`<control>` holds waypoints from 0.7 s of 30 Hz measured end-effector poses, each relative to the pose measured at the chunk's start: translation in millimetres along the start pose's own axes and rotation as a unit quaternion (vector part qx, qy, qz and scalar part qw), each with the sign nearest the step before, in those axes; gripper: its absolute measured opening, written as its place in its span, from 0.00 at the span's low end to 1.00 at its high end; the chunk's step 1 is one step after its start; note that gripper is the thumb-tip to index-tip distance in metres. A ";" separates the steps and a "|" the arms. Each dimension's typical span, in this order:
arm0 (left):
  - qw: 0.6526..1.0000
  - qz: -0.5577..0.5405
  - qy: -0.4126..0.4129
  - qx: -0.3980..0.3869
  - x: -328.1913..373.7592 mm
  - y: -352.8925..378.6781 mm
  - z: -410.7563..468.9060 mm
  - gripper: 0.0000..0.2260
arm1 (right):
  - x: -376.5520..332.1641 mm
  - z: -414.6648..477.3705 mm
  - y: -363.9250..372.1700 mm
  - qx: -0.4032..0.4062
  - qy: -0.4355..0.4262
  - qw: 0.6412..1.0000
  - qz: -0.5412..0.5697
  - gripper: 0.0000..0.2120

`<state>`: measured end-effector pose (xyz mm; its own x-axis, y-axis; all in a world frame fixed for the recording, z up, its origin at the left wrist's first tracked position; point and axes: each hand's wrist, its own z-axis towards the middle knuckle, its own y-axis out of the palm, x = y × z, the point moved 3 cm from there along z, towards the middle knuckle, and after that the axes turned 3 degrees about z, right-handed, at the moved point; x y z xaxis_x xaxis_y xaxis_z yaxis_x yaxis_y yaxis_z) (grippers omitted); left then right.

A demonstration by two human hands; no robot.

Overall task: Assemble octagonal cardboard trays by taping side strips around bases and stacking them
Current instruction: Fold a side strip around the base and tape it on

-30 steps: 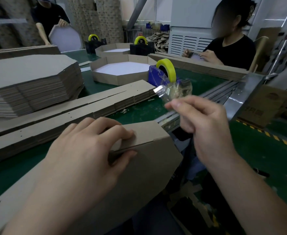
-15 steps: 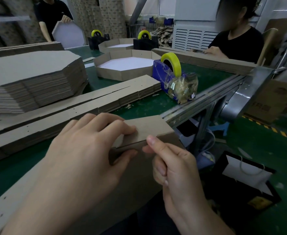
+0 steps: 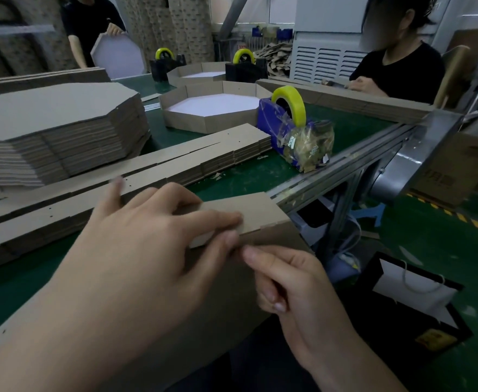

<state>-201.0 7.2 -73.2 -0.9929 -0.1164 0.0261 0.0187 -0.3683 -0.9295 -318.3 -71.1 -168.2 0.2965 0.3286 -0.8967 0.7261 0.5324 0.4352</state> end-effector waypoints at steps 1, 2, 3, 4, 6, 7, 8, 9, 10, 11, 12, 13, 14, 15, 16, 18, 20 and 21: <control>0.999 0.016 -0.020 0.020 5.1 -0.4 1.9 0.17 | 0.0 0.1 1.1 0.000 -0.002 1.000 -0.002 0.07; 0.998 0.034 -0.042 0.040 10.1 0.2 4.0 0.15 | 0.3 0.1 2.1 -0.002 -0.004 1.000 -0.006 0.08; 0.995 0.049 -0.063 0.057 13.9 2.1 5.9 0.14 | 0.8 -0.1 2.9 -0.007 -0.006 1.000 -0.013 0.10; 0.993 0.057 -0.074 0.069 16.4 4.9 7.0 0.13 | 1.1 -0.5 3.6 -0.011 -0.005 1.000 -0.019 0.11; 0.994 0.045 -0.055 0.083 18.1 10.0 7.5 0.13 | 0.8 -1.0 3.1 -0.018 0.008 1.000 -0.021 0.13; 0.995 0.035 -0.037 0.088 17.3 12.2 7.0 0.14 | 0.8 -0.9 1.4 -0.022 0.020 0.999 -0.015 0.12; 0.995 0.034 -0.023 0.092 16.7 13.6 6.4 0.15 | 0.4 -0.7 -0.1 -0.028 0.032 0.999 -0.009 0.11; 0.994 0.042 -0.017 0.097 16.7 13.9 5.9 0.16 | -0.3 -0.6 -1.8 -0.038 0.044 0.998 -0.006 0.10; 0.993 0.053 -0.017 0.103 16.9 12.8 5.4 0.17 | -0.1 -0.5 -3.4 -0.049 0.054 0.997 -0.008 0.10; 0.992 0.062 -0.020 0.107 16.7 11.9 4.9 0.16 | 2.1 -0.5 -4.9 -0.054 0.066 0.996 -0.017 0.10; 0.991 0.067 -0.024 0.110 15.6 11.1 4.4 0.15 | 6.5 -0.8 -6.3 -0.050 0.081 0.995 -0.032 0.11; 0.991 0.069 -0.028 0.112 13.8 10.4 3.3 0.14 | 13.0 -1.4 -7.1 -0.035 0.093 0.994 -0.046 0.12; 0.990 0.070 -0.029 0.118 11.5 9.9 2.2 0.13 | 19.5 -2.2 -8.2 -0.009 0.094 0.994 -0.054 0.12; 0.989 0.068 -0.029 0.124 8.9 9.5 0.6 0.12 | 25.2 -2.2 -11.1 0.031 0.068 0.996 -0.057 0.10; 0.989 0.071 -0.026 0.128 6.9 9.2 -0.8 0.11 | 27.4 -1.7 -15.4 0.080 0.013 0.995 -0.056 0.10; 0.989 0.091 -0.015 0.120 4.7 10.7 -5.2 0.11 | 22.8 -2.5 -26.0 0.177 -0.134 0.974 -0.048 0.08; 0.988 0.110 -0.019 0.104 3.2 12.8 -9.2 0.13 | 11.8 -3.0 -34.2 0.220 -0.260 0.938 -0.066 0.07; 0.987 0.120 -0.028 0.100 1.9 13.2 -10.7 0.14 | 6.9 -2.3 -35.2 0.214 -0.300 0.924 -0.104 0.10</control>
<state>-203.9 12.0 -89.4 -0.9488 -0.2716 -0.1614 0.2819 -0.4972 -0.8205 -343.2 -85.8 -189.5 0.3197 -0.3071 -0.8964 0.9469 0.1364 0.2911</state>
